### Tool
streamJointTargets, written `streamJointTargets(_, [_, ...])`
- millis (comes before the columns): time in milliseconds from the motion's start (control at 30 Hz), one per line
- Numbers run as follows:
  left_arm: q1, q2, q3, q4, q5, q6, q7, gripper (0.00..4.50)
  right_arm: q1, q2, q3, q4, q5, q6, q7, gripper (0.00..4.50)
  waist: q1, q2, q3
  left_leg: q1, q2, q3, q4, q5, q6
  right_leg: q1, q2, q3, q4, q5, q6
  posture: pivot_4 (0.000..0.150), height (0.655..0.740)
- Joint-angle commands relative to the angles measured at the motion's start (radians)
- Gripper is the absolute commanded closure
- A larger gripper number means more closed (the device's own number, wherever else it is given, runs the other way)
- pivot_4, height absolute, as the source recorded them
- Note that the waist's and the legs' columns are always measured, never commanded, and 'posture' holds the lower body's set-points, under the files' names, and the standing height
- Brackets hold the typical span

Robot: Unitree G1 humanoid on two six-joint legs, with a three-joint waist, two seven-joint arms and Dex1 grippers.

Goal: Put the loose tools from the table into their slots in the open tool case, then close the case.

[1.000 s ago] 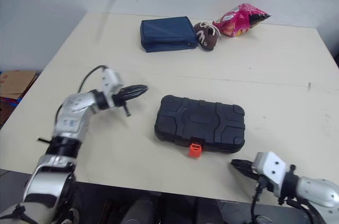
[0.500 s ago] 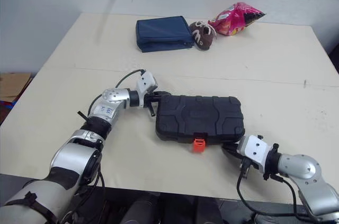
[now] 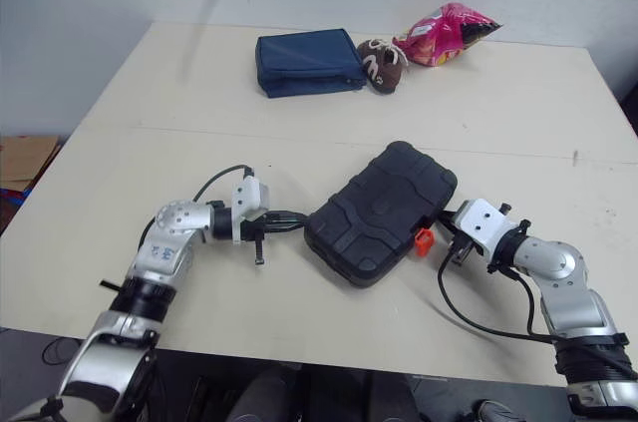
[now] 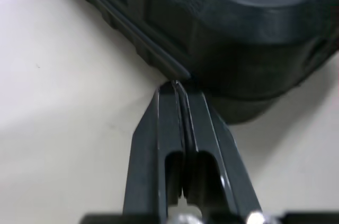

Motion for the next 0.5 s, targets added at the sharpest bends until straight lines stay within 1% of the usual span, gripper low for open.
streamJointTargets(33, [0.043, 0.039, 0.049, -0.170, -0.081, 0.068, 0.008, 4.50, 0.060, -0.001, -0.095, -0.031, 0.028, 0.002, -0.057, 4.47, 0.006, 0.000, 0.000, 0.000, 0.000, 0.000, 0.000, 0.000, 0.000, 0.000, 0.000, 0.001, 0.000, 0.000, 0.000, 0.150, 0.7400])
streamJointTargets(167, [0.024, 0.094, 0.109, -0.212, -0.135, 0.089, 0.006, 4.50, 0.195, 0.006, -0.220, -0.122, 0.067, -0.018, -0.101, 4.47, 0.006, 0.001, 0.000, 0.000, 0.000, -0.002, 0.001, 0.000, 0.000, 0.001, 0.000, 0.002, 0.000, 0.000, 0.000, 0.150, 0.7400])
streamJointTargets(233, [0.003, 0.095, 0.109, -0.237, -0.172, 0.108, -0.010, 4.50, 0.256, 0.037, -0.282, -0.209, 0.172, -0.009, -0.073, 4.47, 0.004, 0.001, 0.000, 0.001, 0.000, -0.001, -0.001, 0.000, 0.000, 0.001, 0.001, 0.001, -0.001, 0.000, 0.000, 0.150, 0.7400])
streamJointTargets(333, [-0.030, 0.076, 0.079, -0.271, -0.206, 0.138, -0.033, 4.50, 0.331, 0.062, -0.341, -0.341, 0.273, 0.061, -0.067, 4.47, 0.003, 0.002, -0.001, 0.001, 0.000, 0.000, -0.001, 0.000, 0.000, 0.001, 0.001, 0.000, -0.001, 0.000, 0.000, 0.150, 0.7400])
streamJointTargets(400, [-0.056, 0.058, 0.042, -0.279, -0.206, 0.139, -0.049, 4.50, 0.377, 0.066, -0.358, -0.412, 0.337, 0.118, -0.045, 4.47, 0.004, 0.002, -0.001, 0.002, 0.000, 0.001, -0.001, 0.000, 0.000, 0.002, 0.001, 0.000, 0.000, 0.000, 0.000, 0.150, 0.7400])
streamJointTargets(467, [-0.139, -0.037, -0.053, -0.217, -0.159, 0.093, -0.049, 4.50, 0.449, 0.066, -0.349, -0.562, 0.402, 0.201, -0.040, 4.47, 0.007, 0.004, -0.002, 0.002, 0.000, 0.001, -0.001, 0.000, 0.000, 0.002, 0.001, 0.000, -0.001, 0.000, 0.000, 0.150, 0.7400])
streamJointTargets(500, [-0.163, -0.065, -0.083, -0.189, -0.139, 0.068, -0.053, 4.50, 0.467, 0.066, -0.344, -0.611, 0.419, 0.230, -0.043, 4.47, 0.017, 0.004, -0.002, 0.001, 0.000, 0.000, -0.001, 0.000, 0.000, 0.002, 0.001, 0.000, -0.001, 0.000, 0.000, 0.150, 0.7400])
